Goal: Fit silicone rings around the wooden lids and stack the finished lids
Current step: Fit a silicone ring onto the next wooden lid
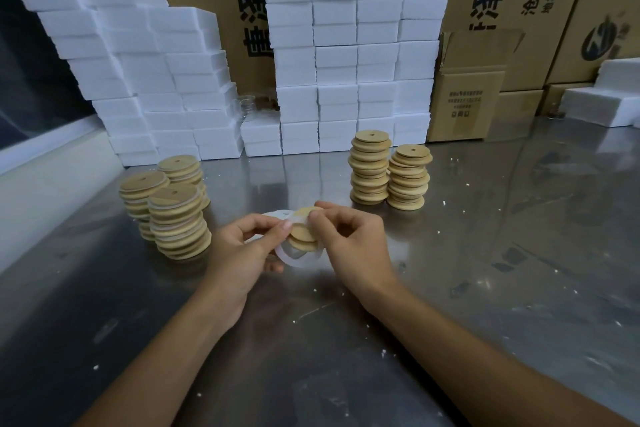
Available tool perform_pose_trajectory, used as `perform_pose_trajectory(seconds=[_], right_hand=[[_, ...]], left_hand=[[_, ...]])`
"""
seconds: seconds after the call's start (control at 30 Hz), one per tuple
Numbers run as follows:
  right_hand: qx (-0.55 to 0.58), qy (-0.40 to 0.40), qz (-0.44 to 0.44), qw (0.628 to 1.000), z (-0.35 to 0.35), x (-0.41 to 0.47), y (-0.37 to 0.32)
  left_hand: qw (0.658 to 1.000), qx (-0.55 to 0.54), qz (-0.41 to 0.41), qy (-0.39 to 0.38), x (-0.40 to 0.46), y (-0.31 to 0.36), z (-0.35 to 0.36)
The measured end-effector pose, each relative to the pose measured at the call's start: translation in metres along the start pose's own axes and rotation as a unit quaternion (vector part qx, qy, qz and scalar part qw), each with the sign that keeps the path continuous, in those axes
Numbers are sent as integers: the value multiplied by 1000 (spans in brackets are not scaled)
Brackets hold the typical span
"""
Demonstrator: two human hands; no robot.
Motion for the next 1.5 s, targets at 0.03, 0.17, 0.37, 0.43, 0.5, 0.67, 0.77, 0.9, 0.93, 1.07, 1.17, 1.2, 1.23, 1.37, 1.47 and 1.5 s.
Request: perform_pose_trajectory(seconds=[0.03, 0.17, 0.37, 0.43, 0.5, 0.67, 0.77, 0.9, 0.93, 1.07, 1.17, 1.2, 1.23, 1.37, 1.47, 1.5], right_hand=[[-6, -4, -10, 1000, 0, 0, -1], [-18, -9, -43, 999, 0, 0, -5], [-101, -32, -100, 989, 8, -3, -11], [-111, -29, -124, 986, 8, -4, -15], [-130, -18, -142, 981, 6, -5, -17], [-146, -12, -152, 977, 4, -3, -14], [-135, -47, -145, 979, 9, -2, -11], [-131, -53, -136, 981, 9, 0, -7], [-122, -52, -134, 982, 9, 0, -7], [-82, -41, -118, 989, 6, 1, -6], [-71, -27, -115, 990, 4, 1, -7], [-71, -24, -116, 990, 4, 1, -8], [-77, -22, -118, 990, 3, 1, -9], [-118, -43, -108, 986, 4, 3, -6], [-142, -51, -97, 984, 4, 3, -2], [-143, -51, -94, 984, 4, 3, -1]], left_hand=[[1000, 6, -3, 0, 0, -1, 0], [1000, 17, -17, -2, 0, -6, 2], [1000, -3, 3, 1, 0, -5, 3], [999, 18, 39, 14, 1, 0, 1], [995, 47, 90, 22, 0, 9, 2], [977, 105, 184, 42, -4, 26, 3], [968, 130, 207, 50, -6, 30, -1], [959, 158, 229, 49, -8, 33, 0], [956, 165, 237, 50, -9, 34, 0], [950, 168, 258, 49, -10, 39, 1], [957, 146, 247, 37, -9, 37, 2], [964, 123, 233, 30, -8, 34, 3], [971, 99, 217, 23, -6, 31, 4], [976, 86, 200, 16, -4, 26, 3], [977, 92, 194, 15, -2, 20, 2], [975, 101, 199, 17, -1, 20, 2]])
Point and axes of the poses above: each hand's wrist, its own x-axis towards the middle knuckle, its own z-axis out of the palm, y = z × x, the point moved 10 cm from there along x, towards the middle knuckle, and after that the axes turned 1 degree about -z, right-handed, at the moved point
